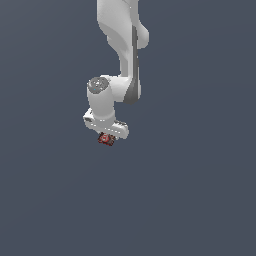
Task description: Pick up the object and move it to a goal position.
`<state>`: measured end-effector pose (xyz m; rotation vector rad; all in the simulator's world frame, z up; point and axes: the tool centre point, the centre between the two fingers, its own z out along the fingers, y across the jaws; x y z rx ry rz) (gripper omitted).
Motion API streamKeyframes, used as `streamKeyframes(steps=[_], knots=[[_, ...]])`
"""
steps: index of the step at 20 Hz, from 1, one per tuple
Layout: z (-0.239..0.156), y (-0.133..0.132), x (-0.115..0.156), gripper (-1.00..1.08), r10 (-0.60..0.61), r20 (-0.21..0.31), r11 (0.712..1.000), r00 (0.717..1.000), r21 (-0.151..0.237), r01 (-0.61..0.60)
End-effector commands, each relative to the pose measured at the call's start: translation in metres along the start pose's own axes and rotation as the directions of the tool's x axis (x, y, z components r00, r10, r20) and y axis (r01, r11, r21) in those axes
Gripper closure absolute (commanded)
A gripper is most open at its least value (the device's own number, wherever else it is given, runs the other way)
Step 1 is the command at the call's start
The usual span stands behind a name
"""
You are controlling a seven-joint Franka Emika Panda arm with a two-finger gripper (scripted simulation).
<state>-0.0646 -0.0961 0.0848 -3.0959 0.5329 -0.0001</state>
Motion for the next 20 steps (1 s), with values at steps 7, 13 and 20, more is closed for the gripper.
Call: streamKeyframes(steps=[7, 13, 20], knots=[[-0.079, 0.002, 0.030, 1.08, 0.001, 0.000, 1.000, 1.000, -0.001, -0.001], [-0.136, 0.002, 0.053, 1.08, 0.001, 0.000, 1.000, 1.000, -0.001, -0.001], [-0.199, 0.003, 0.078, 1.08, 0.001, 0.000, 1.000, 1.000, -0.002, -0.001]])
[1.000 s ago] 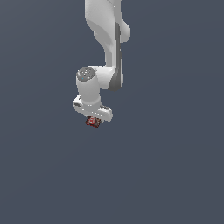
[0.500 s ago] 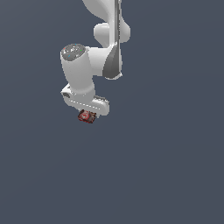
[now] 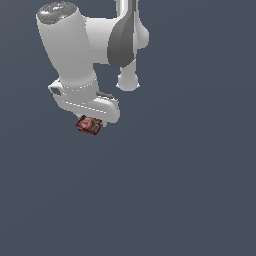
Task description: Pick up the object and move it to a goal position.
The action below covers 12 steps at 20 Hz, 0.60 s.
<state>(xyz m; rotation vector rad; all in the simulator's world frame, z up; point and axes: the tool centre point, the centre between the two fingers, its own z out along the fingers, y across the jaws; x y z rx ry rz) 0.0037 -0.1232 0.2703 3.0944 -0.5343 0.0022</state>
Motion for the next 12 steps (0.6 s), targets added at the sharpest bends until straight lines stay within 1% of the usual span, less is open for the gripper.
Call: streamKeyframes(steps=[1, 12], knots=[[-0.021, 0.000, 0.008, 1.08, 0.000, 0.001, 1.000, 1.000, 0.000, 0.000], [-0.094, 0.000, 0.040, 1.08, -0.001, 0.001, 1.000, 1.000, 0.000, 0.001]])
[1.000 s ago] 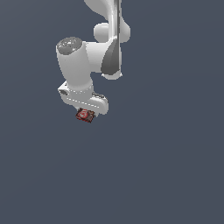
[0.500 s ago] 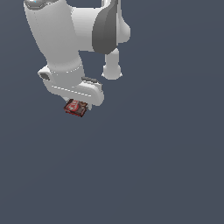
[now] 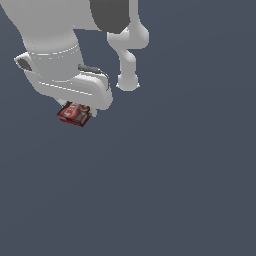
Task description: Pick up the object and move it to a goal position.
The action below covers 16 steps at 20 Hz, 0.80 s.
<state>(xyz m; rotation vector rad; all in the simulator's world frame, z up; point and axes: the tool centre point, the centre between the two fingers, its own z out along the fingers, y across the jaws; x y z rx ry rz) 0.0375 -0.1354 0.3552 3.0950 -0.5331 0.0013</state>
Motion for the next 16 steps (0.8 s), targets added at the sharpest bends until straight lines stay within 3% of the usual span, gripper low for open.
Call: streamKeyframes(steps=[1, 16], knots=[[-0.014, 0.000, 0.006, 1.08, 0.000, 0.001, 1.000, 1.000, 0.000, 0.000], [-0.077, 0.000, 0.035, 1.08, -0.001, 0.001, 1.000, 1.000, 0.000, 0.001]])
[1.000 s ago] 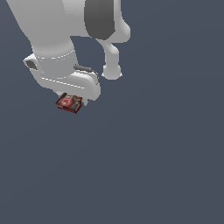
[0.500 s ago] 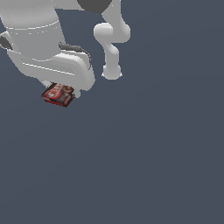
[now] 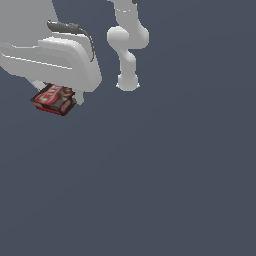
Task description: Pick up the object and move it to a goal position.
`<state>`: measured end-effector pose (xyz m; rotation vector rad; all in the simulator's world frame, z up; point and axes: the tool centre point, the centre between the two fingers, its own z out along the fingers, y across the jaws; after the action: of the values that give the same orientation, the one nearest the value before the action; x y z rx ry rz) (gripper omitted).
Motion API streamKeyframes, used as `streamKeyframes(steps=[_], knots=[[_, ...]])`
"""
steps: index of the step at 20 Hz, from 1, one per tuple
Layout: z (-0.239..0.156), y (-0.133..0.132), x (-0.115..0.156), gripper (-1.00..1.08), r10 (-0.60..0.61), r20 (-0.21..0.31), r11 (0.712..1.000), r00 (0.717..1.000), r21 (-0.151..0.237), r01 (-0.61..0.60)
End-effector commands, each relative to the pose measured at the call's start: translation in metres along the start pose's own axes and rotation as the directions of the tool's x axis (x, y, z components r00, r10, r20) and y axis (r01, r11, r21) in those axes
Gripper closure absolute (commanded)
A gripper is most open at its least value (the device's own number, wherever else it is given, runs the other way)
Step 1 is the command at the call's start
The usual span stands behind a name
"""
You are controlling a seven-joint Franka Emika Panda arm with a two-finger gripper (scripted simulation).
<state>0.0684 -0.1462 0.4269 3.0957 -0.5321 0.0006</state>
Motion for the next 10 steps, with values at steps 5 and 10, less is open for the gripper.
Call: streamKeyframes(steps=[5, 10], knots=[[-0.016, 0.000, 0.008, 1.08, 0.000, 0.000, 1.000, 1.000, 0.000, 0.000], [-0.023, 0.000, 0.011, 1.08, 0.000, 0.000, 1.000, 1.000, 0.000, 0.000]])
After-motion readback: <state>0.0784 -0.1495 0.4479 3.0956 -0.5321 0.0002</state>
